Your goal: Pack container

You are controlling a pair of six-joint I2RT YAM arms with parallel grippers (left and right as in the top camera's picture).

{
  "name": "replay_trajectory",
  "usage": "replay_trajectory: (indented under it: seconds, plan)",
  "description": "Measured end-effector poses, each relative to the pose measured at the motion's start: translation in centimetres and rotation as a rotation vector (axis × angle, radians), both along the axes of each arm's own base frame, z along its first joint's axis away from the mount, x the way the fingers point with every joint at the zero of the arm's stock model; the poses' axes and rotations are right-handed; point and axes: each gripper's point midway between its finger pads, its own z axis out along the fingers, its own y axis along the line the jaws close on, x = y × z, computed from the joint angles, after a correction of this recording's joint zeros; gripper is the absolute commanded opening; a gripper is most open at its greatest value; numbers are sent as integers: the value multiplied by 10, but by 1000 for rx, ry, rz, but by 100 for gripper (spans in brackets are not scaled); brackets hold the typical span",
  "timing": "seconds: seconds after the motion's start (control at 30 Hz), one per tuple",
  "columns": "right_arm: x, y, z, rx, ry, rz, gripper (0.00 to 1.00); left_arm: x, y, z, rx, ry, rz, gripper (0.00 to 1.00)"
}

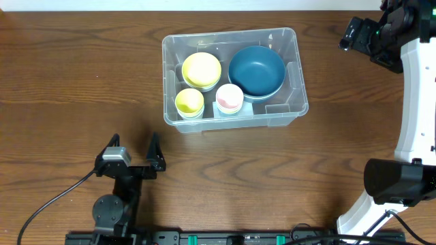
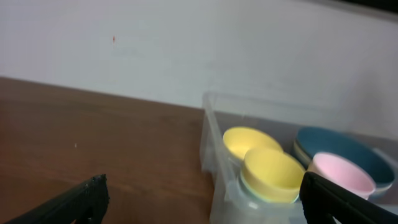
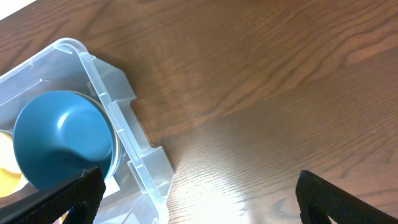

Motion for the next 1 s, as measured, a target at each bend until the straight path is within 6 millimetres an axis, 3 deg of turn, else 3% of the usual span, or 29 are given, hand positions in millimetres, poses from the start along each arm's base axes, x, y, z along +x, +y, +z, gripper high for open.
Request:
replay_trajectory:
  seconds: [0.23, 0.43, 1.0]
  plan:
    - [0, 0, 0, 0, 0, 0, 99, 2, 0, -14, 4, 33, -1, 98]
    - [0, 0, 0, 0, 0, 0, 99, 1, 2, -41, 15, 122, 9, 98]
    - [0, 0, 0, 0, 0, 0, 99, 1, 7, -41, 14, 124, 29, 98]
